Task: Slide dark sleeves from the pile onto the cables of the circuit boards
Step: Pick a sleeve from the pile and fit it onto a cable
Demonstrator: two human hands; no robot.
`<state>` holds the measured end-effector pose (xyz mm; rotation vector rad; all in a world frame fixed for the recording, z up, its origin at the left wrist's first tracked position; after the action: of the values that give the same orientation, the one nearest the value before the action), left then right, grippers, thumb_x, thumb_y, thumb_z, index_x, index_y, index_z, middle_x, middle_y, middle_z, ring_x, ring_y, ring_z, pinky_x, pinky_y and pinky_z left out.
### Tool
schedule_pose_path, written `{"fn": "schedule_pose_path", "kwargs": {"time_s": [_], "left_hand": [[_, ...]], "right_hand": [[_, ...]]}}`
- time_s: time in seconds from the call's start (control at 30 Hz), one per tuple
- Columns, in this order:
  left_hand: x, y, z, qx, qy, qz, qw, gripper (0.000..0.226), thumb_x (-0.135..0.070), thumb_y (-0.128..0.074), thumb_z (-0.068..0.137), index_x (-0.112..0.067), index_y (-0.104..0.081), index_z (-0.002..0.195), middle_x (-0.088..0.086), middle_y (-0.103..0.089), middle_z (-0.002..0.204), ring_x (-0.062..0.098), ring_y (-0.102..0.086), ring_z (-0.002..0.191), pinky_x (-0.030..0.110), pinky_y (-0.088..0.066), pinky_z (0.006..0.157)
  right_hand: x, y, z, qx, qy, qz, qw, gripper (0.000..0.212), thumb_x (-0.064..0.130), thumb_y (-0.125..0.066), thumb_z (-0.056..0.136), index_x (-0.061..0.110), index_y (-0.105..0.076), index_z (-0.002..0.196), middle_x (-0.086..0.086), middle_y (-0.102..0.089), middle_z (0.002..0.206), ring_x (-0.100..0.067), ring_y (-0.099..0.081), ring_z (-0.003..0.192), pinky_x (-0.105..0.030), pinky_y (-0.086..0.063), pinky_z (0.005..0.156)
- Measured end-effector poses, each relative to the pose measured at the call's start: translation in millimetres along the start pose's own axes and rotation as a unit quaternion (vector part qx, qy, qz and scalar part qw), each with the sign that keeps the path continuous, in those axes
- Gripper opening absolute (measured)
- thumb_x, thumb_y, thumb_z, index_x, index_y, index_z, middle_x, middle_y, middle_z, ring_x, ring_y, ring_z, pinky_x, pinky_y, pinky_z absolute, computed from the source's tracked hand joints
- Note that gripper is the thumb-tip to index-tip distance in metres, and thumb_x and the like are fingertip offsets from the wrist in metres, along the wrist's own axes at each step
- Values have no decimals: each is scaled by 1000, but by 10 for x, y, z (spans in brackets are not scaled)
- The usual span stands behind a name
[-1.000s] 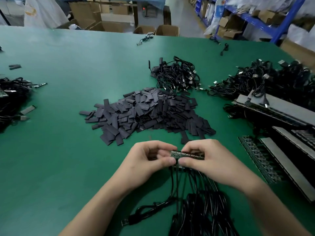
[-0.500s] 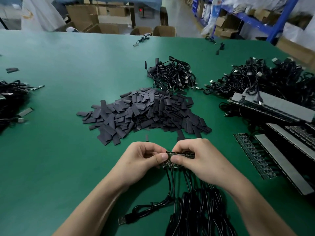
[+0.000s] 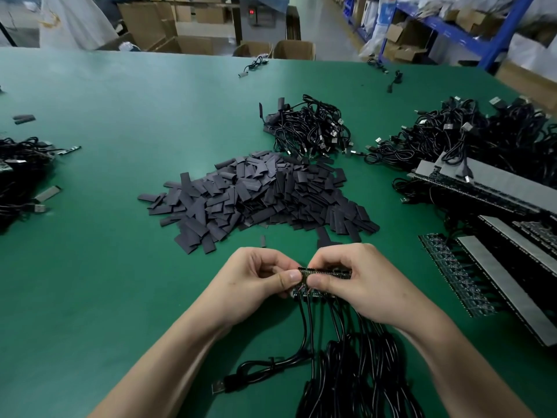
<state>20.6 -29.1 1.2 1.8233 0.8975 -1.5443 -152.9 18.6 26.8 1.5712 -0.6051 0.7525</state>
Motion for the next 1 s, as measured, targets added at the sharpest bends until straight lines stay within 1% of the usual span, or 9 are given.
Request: {"fn": "schedule_pose_path", "kwargs": {"time_s": [0.3,0.47,0.53,0.6,0.67,0.77,0.87,0.93,1.0], "left_hand": [[-8,-27,-20,17,3,-2,1000,9,-25,-77,82,-16,-79,82,11,-74,76,16,-65,68,19,-53,68],[-17,-24,-22,26,-8,-39,999,10,-24,-76,82,-16,-81,87,9,-73,76,14,-64,66,18,-53,69],[-12,-8,-14,16,-10,-38,999,13,-27,-77,81,-17,-82,89,11,-75,78,15,-66,69,20,-54,71],[-6,25,-3,-6,-8,-38,999,19,-30,-79,79,-16,-82,91,14,-77,84,16,-68,73,22,-56,73],[-6,52,-2,-25,-11,-34,999,23,-33,-80,78,-15,-81,92,11,-78,86,14,-68,75,21,-55,73],[-57,54,-11,-45,-45,-19,998,17,-34,-80,78,-21,-82,87,-3,-76,81,5,-65,72,15,-49,69],[-101,72,-10,-83,-79,-19,993,13,-32,-80,76,-24,-82,86,1,-79,88,8,-69,81,18,-53,77],[-115,71,-11,-92,-95,-20,991,10,-28,-80,77,-23,-82,85,4,-79,90,12,-71,84,22,-55,81],[-127,42,-14,-80,-107,-15,991,4,-25,-81,81,-24,-81,85,4,-79,88,13,-71,82,23,-56,80]], "right_hand": [[-19,11,-20,7,15,16,1000,13,30,-78,92,36,-73,81,17,-69,77,1,-62,74,-15,-37,64],[24,25,-33,21,23,73,997,12,28,-78,92,35,-75,84,13,-72,80,-1,-65,77,-22,-46,72],[-5,50,-23,17,4,59,998,10,31,-77,93,36,-74,84,14,-72,79,1,-64,76,-26,-46,73],[-64,64,-14,15,-19,18,1000,10,35,-76,91,38,-74,82,18,-72,79,4,-64,75,-25,-43,71],[-104,54,-21,-4,-37,-26,999,4,40,-77,88,42,-74,86,23,-71,84,8,-63,82,-21,-42,73],[-46,-3,-55,-43,1,-80,996,20,42,-76,88,44,-72,107,30,-65,102,12,-55,109,-21,-42,93],[52,-53,-67,-40,57,-29,997,15,35,-74,92,41,-74,105,30,-66,110,5,-56,118,-16,-41,99],[63,-80,-72,-40,55,7,998,9,38,-73,91,40,-75,100,27,-67,108,3,-61,114,-16,-44,97],[76,-110,-88,-58,43,38,997,9,45,-72,88,39,-75,94,22,-69,102,1,-64,106,-21,-46,90]]}}
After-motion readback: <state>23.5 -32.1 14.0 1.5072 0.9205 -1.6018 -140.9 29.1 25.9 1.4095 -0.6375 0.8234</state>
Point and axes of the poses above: each hand's wrist, its own z-axis towards the middle knuckle, its own y-axis out of the back of the hand, x = y × z, the point moved 5 cm from there along z, towards the middle knuckle
